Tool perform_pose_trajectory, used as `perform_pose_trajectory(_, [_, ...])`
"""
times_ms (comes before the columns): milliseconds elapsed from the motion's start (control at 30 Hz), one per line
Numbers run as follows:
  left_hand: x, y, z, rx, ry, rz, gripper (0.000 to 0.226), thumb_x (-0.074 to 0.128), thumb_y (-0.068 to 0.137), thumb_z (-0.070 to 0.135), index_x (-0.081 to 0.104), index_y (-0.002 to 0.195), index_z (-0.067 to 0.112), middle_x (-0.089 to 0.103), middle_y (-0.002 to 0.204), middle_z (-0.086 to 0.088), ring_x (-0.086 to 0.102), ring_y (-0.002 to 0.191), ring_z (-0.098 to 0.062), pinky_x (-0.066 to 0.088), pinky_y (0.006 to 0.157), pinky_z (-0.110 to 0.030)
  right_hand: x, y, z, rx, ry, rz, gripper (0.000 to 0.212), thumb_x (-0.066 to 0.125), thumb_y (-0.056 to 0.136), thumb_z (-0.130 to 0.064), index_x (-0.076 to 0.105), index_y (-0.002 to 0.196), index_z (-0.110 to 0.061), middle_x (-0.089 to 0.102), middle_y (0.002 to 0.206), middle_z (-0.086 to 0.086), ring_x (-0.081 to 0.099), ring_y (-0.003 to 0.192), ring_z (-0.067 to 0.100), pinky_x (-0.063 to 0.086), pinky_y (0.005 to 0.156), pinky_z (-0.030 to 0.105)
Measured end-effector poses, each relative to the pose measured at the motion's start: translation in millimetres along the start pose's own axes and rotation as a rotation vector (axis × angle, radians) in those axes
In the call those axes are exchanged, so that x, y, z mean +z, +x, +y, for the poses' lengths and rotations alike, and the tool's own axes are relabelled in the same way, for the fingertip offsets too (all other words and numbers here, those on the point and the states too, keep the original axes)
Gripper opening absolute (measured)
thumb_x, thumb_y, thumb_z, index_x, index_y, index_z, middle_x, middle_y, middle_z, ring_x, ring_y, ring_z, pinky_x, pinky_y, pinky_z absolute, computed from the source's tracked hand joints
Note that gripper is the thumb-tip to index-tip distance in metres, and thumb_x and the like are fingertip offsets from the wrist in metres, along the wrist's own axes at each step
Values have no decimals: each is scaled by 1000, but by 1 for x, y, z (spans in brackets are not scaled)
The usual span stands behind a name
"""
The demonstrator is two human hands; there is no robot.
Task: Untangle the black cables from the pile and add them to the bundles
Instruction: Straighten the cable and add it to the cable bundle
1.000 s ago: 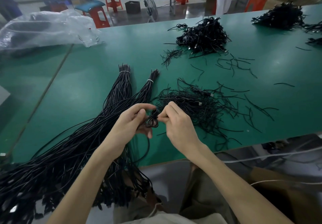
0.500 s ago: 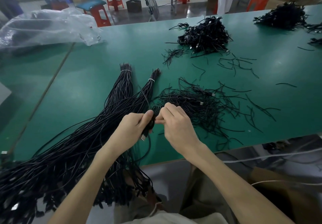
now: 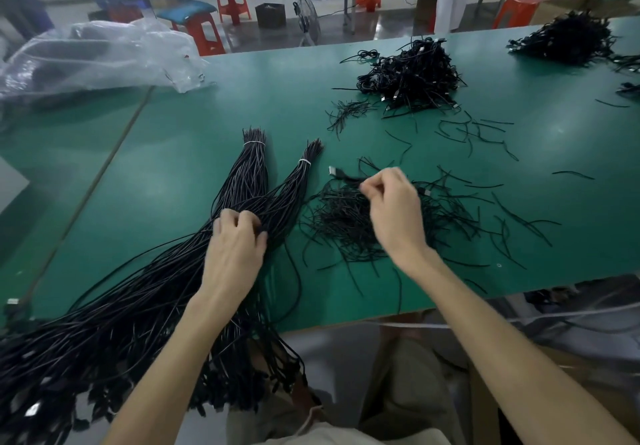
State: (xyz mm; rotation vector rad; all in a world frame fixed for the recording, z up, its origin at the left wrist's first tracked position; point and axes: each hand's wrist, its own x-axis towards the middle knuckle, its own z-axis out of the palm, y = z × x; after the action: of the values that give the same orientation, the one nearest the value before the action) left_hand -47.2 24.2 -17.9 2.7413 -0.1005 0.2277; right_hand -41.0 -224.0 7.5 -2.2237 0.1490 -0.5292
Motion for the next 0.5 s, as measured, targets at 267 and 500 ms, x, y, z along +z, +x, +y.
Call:
perform_pose_trajectory(267, [4,8,-33,-6,207,119,21,65,100,25,70,111,8,59,108,-12,54,102,-32,41,90,-43,-11,36,31,254,-59,-53,30,60,104,-29,64,123,-7,66,117,8,69,94,25,56,92,46])
perform_pose_trajectory(500, [-4,7,-25,52,172,120,8,66,99,15,64,96,8,57,98,-8,55,92,-29,43,86,-43,9,-2,28,110,-56,-164,24,61,103,-22,64,124,-11,59,110,-2,61,98,14,55,95,43])
